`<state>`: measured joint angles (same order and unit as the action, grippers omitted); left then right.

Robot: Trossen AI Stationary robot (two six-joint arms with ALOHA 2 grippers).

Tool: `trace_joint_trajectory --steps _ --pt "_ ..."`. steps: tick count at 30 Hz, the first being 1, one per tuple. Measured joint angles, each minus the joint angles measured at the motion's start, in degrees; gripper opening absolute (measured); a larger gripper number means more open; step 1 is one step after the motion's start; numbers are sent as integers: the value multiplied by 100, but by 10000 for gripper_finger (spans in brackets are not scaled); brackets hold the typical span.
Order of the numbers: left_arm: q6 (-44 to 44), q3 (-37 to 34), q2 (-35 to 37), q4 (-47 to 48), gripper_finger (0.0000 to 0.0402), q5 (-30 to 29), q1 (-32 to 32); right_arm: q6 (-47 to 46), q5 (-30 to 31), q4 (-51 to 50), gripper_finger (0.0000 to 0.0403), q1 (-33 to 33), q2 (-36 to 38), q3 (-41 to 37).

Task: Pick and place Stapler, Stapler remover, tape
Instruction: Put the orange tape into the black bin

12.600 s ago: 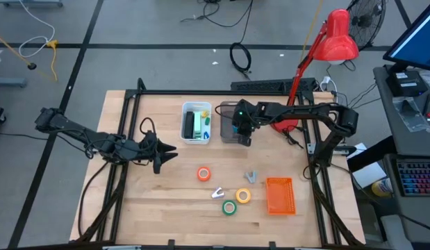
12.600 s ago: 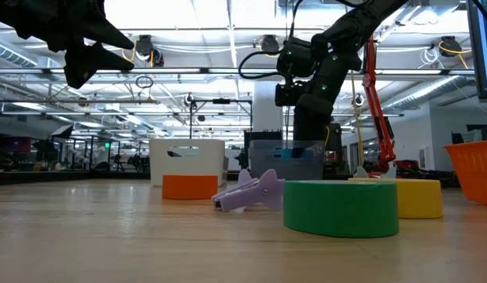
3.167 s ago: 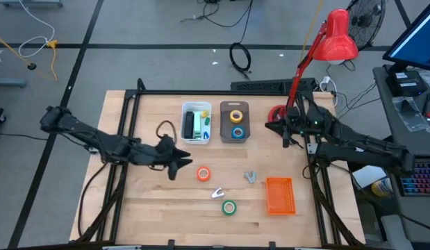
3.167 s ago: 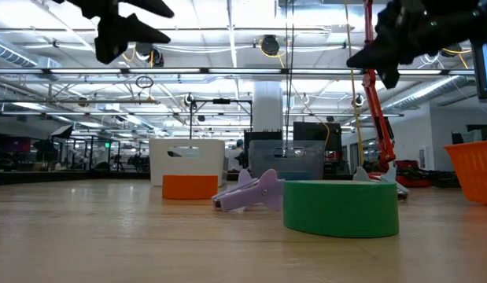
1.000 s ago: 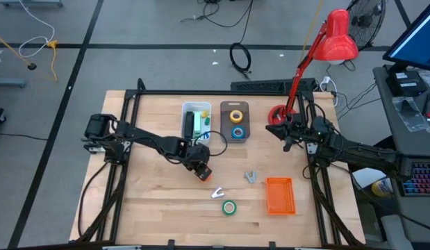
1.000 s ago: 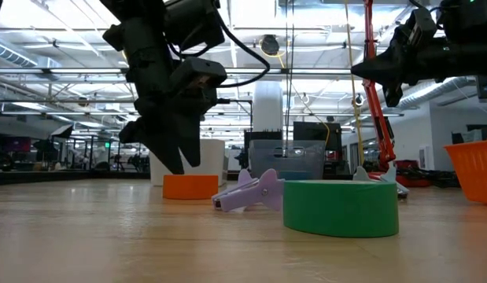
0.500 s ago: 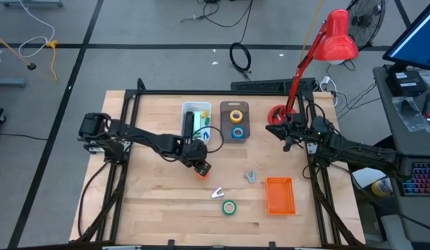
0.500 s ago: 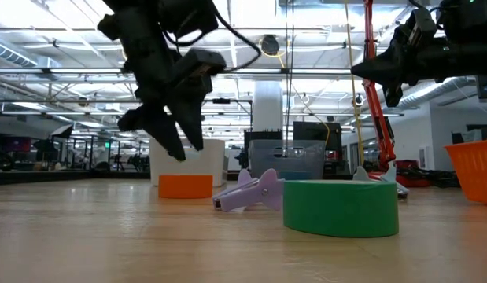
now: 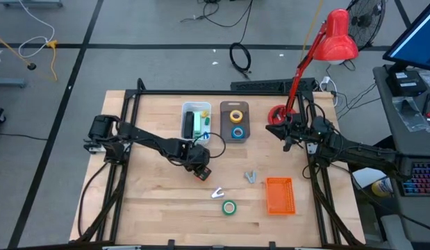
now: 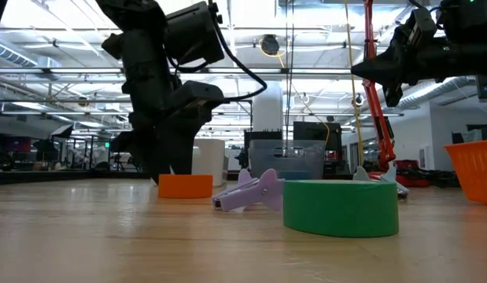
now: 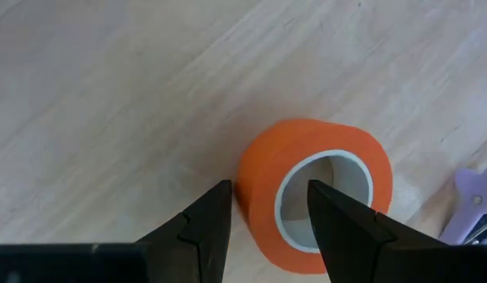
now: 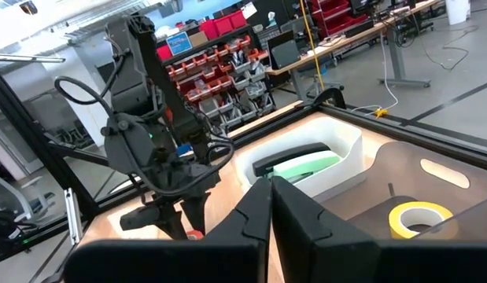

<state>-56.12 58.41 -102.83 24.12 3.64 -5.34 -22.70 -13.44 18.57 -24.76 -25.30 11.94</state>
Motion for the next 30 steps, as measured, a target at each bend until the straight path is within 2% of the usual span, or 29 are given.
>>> trace_joint_trajectory --steps 11,20,26,30 --pt "-9 0 0 -15 161 -85 -2 0 8 0 4 -2 0 0" --pt "-145 7 4 -71 36 48 19 0 7 0 4 -1 0 0" --pt "-169 123 250 -388 36 439 108 0 7 -2 4 -2 0 0" --pt "285 711 560 -533 36 116 199 0 7 -14 4 -1 0 0"
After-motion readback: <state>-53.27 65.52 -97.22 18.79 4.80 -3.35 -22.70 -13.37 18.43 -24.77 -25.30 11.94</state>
